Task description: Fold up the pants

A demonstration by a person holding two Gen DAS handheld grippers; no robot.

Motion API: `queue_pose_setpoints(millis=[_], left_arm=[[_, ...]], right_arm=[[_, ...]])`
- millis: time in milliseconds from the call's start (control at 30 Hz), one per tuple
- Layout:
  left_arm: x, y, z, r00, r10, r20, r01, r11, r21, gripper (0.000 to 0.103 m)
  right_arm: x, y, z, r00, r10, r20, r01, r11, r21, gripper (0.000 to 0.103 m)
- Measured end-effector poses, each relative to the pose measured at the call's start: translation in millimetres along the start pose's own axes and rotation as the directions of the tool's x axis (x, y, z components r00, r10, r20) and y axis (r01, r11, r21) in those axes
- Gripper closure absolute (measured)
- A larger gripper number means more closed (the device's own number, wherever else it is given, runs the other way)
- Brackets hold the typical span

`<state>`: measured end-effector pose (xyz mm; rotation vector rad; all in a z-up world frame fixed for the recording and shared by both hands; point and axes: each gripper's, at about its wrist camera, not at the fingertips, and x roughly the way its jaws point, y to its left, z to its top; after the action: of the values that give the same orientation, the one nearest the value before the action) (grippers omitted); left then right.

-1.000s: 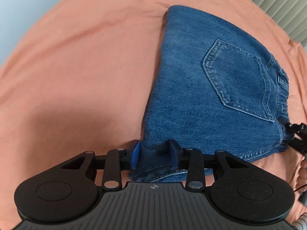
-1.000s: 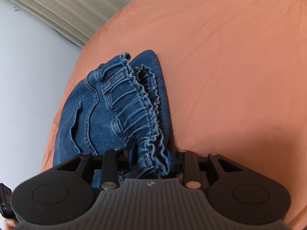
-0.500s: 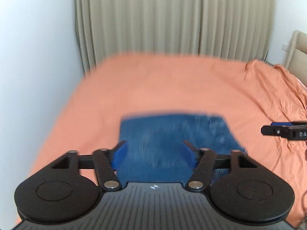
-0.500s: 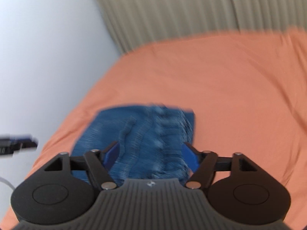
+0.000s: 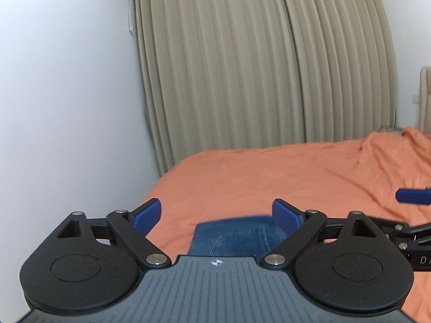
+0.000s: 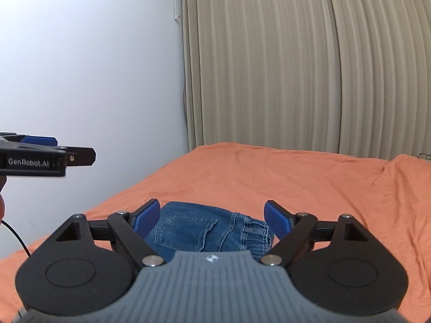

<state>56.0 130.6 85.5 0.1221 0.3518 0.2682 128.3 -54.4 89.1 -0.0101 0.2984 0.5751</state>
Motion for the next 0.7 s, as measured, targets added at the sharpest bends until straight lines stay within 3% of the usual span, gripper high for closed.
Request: queue_pose_setpoints(millis=[267,367,567,700], left_arm=[[2.5,-8.7,-56.1,0.990,0.010,-0.139,-0.013,1.000,-0.021,0.000],[11.6,-5.9,-71.8,0.984,0.006,-0.178,-0.015,0.999,-0.051,0.000],[29.3,-5.0,-99.7,0.954,0.007,-0.299,-0.025,0.998,-0.056,0.000],[38.8,-6.9,-111.3,0.941,0.009,-0.338,-0.027,0.998,-0.048,0.000]], right_arm=[[-8.6,19.3,-54.6,0.996,-0.080,-0.027,0.080,0.997,0.012,0.022],[1.4,21.9,-78.7,0.993,-0.091,-0.076,0.092,0.996,0.007,0.022],[21.9,23.3,-107.0,0.985,-0.085,-0.152,0.090,0.996,0.025,0.022],[45.5,24.2,-110.4,0.980,-0.095,-0.174,0.100,0.995,0.019,0.022]])
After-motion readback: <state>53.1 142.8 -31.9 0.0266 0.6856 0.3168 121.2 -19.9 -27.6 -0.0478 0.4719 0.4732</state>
